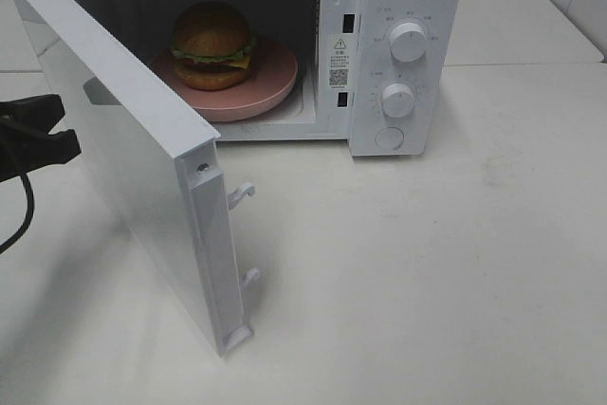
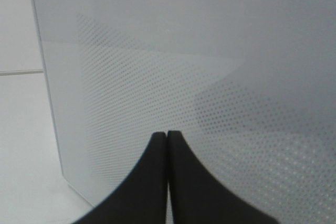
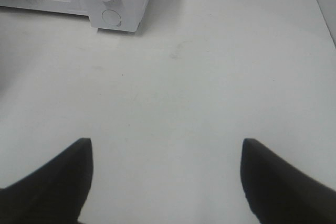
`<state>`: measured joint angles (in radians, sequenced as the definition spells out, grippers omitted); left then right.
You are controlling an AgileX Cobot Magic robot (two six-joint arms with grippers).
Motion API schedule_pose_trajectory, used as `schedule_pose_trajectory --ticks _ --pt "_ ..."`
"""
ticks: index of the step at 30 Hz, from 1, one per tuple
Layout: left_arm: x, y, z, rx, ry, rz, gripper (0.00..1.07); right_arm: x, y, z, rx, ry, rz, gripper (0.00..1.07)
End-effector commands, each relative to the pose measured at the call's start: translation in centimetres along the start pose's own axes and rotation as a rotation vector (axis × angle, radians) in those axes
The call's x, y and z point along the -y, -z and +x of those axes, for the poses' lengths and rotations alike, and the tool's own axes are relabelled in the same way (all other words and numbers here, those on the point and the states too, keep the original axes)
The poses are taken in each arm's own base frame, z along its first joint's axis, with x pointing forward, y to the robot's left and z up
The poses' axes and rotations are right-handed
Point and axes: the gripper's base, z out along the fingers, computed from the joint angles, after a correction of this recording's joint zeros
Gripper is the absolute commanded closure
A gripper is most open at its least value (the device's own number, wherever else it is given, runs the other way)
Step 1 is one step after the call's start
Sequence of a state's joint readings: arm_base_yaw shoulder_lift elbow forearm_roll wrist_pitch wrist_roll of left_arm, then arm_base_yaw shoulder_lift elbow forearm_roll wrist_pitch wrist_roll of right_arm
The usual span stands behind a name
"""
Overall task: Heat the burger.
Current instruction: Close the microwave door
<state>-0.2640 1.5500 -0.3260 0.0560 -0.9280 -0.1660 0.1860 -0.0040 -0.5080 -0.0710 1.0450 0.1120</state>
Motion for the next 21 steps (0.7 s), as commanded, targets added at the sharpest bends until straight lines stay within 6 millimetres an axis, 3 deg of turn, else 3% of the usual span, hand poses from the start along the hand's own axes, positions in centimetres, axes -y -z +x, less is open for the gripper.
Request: schedule_pose_trajectory --ticks 1,14,21 --pt "0.4 -0.3 -0.6 0.036 0.011 0.0 1.07 0.0 0.3 0.2 0.033 -0.004 0.002 0.32" --pt "0.8 -2.1 -2.4 0.041 -0.002 0.013 1.07 0.0 0.3 0.2 0.033 -0.004 0.002 0.32" --pt "1.3 -3.1 -1.9 0.019 -0.014 0.039 1.07 0.0 0.3 0.2 0.033 -0.004 0.002 0.32"
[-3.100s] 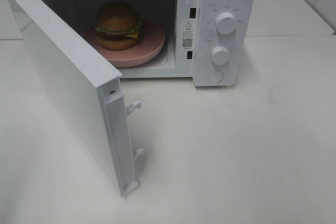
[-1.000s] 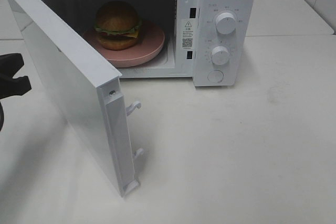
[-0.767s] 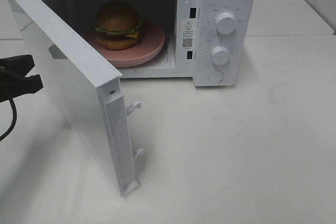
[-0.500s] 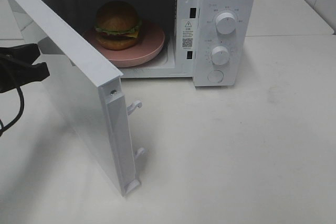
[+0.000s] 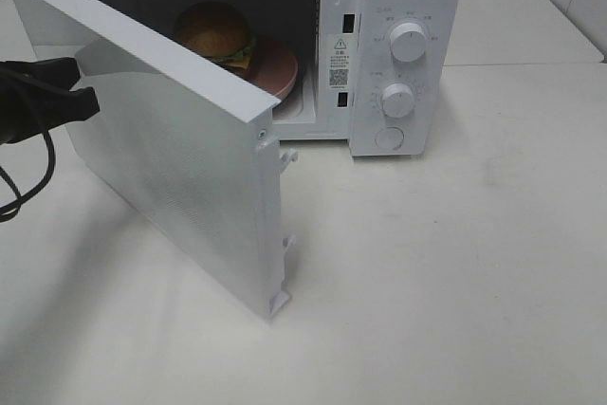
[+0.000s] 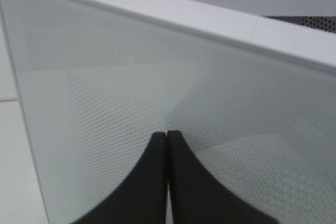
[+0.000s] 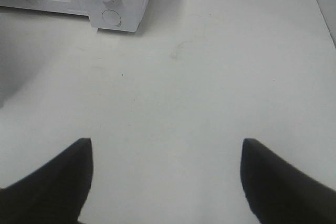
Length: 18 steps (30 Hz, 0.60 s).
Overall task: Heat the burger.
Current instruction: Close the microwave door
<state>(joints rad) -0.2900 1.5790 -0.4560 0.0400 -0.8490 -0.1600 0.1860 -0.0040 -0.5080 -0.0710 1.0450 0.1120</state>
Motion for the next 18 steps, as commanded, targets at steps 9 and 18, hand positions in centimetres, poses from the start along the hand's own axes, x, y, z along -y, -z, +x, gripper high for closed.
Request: schedule_pose_trajectory --ticks 9,18 --pt "2.6 -2.1 0.5 -0.012 -0.007 0.058 1.07 0.0 0.3 0.2 0.033 -0.004 0.002 0.32" --pt "5.5 -4.6 0.5 -0.019 -0.02 0.086 1.07 0.0 0.3 0.2 0.033 -0.004 0.002 0.32"
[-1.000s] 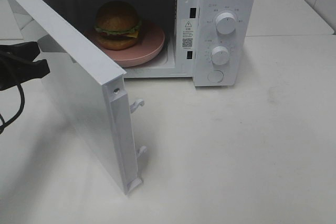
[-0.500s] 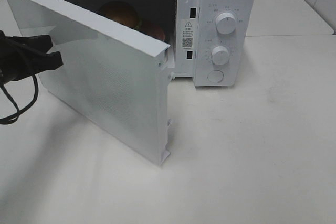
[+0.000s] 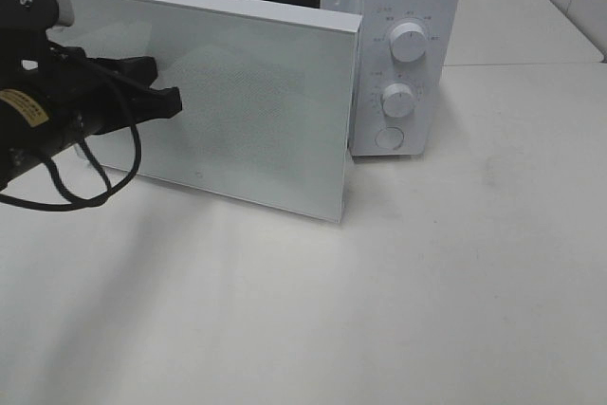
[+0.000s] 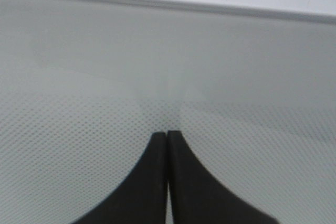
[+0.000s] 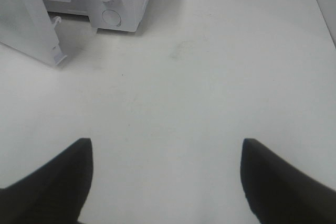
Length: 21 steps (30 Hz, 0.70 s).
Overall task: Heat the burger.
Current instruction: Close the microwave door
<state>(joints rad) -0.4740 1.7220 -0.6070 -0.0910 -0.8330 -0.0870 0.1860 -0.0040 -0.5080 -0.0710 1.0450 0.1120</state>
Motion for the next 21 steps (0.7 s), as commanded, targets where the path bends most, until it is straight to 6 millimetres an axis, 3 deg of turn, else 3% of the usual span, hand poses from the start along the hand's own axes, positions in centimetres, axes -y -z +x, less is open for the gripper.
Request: schedule_pose_trajectory --ticks 1,21 --pt "1.2 -1.3 -0.5 -0.001 0.0 0.011 1.07 0.0 0.3 0.2 0.033 -0.004 0.002 0.32" --pt "6.4 -7.6 -1.6 -0.002 0.026 0.064 1.07 0.0 0.3 0.2 0.033 -0.004 0.002 0.32"
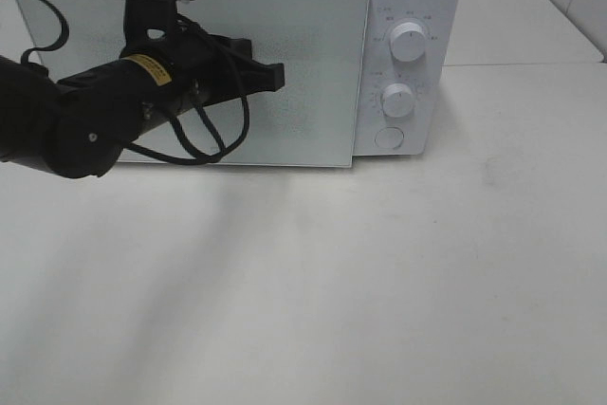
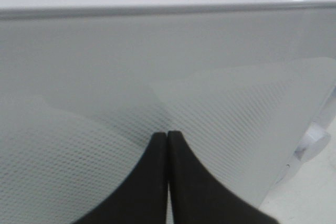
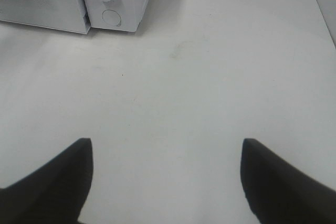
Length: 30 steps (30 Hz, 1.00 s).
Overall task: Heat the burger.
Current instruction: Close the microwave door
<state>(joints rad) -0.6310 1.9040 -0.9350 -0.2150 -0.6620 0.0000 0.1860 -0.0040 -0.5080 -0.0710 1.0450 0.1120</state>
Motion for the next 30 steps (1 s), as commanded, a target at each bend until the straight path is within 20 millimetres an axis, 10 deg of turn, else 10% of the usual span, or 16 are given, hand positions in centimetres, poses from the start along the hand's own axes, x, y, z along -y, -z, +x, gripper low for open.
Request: schedule_pose_trajectory --ticks 1,30 --pt "0.3 -1.1 -1.0 0.045 0.04 -0.015 1.07 0.0 0.3 0.2 0.033 -0.004 0.002 0.32" --pt "1.7 -4.6 -3.2 -0.012 0.056 0.005 1.07 0.0 0.3 0.2 0.033 -0.004 0.002 0.32"
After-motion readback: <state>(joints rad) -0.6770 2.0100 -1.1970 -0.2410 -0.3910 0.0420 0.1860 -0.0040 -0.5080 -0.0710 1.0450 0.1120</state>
